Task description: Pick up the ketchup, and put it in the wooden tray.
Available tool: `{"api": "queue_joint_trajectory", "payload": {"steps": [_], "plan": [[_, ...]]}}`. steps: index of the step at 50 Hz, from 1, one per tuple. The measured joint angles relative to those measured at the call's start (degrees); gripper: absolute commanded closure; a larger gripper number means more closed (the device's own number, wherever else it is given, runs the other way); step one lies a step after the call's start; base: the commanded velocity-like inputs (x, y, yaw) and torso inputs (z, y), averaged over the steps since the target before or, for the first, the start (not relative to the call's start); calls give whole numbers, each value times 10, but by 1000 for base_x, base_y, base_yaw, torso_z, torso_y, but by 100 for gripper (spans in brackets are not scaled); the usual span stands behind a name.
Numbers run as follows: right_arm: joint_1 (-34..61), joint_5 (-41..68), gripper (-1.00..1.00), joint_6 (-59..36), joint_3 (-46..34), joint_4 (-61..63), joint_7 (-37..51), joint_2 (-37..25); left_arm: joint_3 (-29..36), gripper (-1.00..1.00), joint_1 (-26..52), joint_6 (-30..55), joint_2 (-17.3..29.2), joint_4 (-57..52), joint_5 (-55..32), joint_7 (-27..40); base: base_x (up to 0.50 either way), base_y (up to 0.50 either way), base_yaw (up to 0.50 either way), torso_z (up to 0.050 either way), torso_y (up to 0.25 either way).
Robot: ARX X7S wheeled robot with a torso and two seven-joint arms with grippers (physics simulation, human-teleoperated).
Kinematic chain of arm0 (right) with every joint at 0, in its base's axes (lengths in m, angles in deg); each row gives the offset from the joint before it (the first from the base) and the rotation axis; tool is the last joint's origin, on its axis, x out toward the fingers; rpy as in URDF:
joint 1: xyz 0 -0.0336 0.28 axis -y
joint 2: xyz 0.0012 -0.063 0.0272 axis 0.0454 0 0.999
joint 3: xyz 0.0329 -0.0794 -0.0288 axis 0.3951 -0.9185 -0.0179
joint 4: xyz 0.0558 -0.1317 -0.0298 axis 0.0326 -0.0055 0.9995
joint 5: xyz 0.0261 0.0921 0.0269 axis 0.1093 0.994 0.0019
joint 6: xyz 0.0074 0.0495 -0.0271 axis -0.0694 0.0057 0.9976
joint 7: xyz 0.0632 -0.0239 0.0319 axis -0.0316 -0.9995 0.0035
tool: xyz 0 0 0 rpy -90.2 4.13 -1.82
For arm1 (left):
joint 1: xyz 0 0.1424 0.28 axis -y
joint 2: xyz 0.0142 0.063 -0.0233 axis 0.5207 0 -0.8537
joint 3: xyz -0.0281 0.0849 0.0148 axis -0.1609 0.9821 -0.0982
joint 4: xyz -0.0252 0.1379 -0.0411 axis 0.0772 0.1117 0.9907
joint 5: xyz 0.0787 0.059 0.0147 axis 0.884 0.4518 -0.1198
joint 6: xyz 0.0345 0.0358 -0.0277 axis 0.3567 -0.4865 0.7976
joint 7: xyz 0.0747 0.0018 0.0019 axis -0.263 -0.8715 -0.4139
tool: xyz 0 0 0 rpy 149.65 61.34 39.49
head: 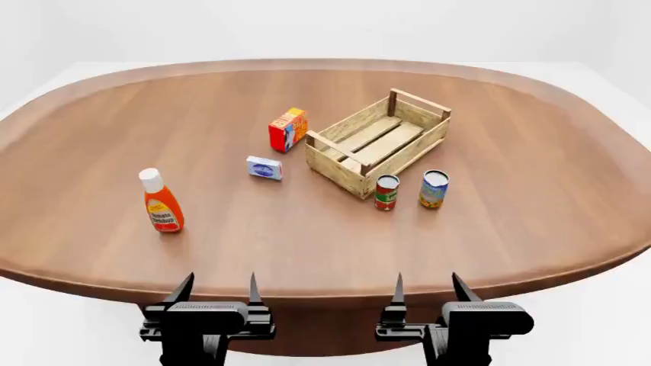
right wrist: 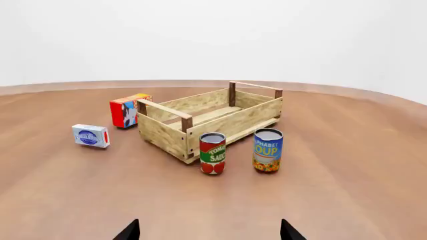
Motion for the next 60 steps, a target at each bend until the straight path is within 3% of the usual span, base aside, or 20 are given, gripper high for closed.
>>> {"api": "queue_joint_trajectory", "payload": {"steps": [18, 38, 60], "plan": [[-8, -2, -100, -44, -25, 49, 34, -26, 28, -100, -7, 22, 23, -37, -17, 22, 0, 0, 0, 0, 0], [27, 8, -100, -259, -42, 226, 19, -80, 38, -100, 43, 192, 61, -181, -61, 24, 14, 0, 0, 0, 0], [100, 35, -100, -398, -45, 307, -12, -116, 38, -100, 88, 271, 78, -254, -89, 38, 447, 0, 0, 0, 0]]}}
